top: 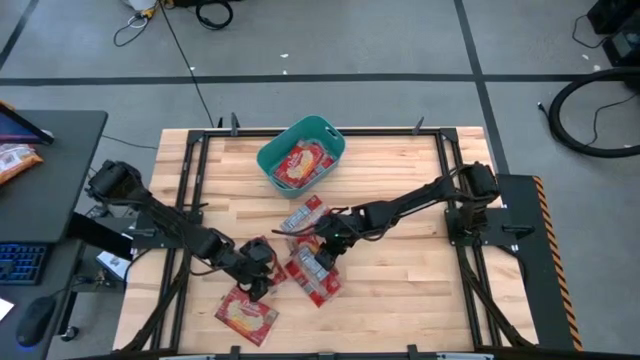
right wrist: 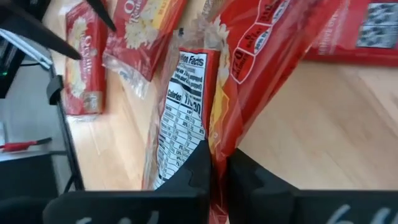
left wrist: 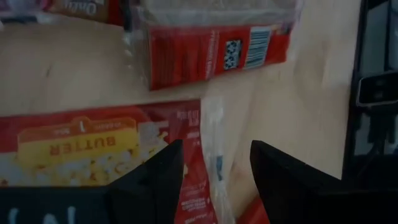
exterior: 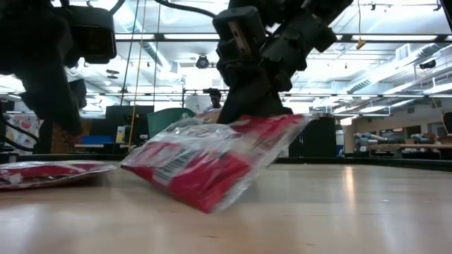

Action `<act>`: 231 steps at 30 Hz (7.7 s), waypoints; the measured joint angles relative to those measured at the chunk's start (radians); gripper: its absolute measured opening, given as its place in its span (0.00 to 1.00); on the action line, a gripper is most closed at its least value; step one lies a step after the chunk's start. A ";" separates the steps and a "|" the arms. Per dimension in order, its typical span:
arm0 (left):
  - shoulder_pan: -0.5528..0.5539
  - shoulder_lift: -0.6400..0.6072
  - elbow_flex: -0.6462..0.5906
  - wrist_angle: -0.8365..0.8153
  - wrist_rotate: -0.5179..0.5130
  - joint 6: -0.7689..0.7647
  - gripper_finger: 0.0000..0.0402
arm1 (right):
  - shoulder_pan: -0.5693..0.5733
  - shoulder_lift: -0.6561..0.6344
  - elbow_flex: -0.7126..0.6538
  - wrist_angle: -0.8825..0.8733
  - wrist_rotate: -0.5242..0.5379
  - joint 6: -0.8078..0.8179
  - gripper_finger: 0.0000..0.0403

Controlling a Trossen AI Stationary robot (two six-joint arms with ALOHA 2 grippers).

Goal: Sort popcorn bags into baskets
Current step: Put the red popcorn bag into the blue bin, then move the popcorn bag to the middle left of the table

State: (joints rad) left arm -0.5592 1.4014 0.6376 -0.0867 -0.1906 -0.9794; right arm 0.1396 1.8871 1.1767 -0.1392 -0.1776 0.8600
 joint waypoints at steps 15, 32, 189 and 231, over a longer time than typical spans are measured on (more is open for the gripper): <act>0.001 -0.037 0.001 0.017 -0.023 -0.078 0.47 | -0.031 -0.118 0.000 -0.066 0.095 -0.005 0.06; 0.101 -0.082 0.003 0.352 -0.003 -0.038 0.47 | -0.117 -0.327 0.000 -0.146 0.166 -0.112 0.06; 0.302 -0.232 0.077 -0.248 -0.037 0.198 0.51 | -0.423 -0.166 0.000 0.031 -0.097 -0.208 0.55; -0.282 -0.111 0.075 -0.208 0.146 0.294 0.51 | -0.020 -0.177 0.000 -0.192 0.105 -0.296 0.49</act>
State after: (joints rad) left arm -0.8416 1.2900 0.7128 -0.2943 -0.0444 -0.6852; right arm 0.1194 1.7096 1.1767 -0.3309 -0.0728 0.5639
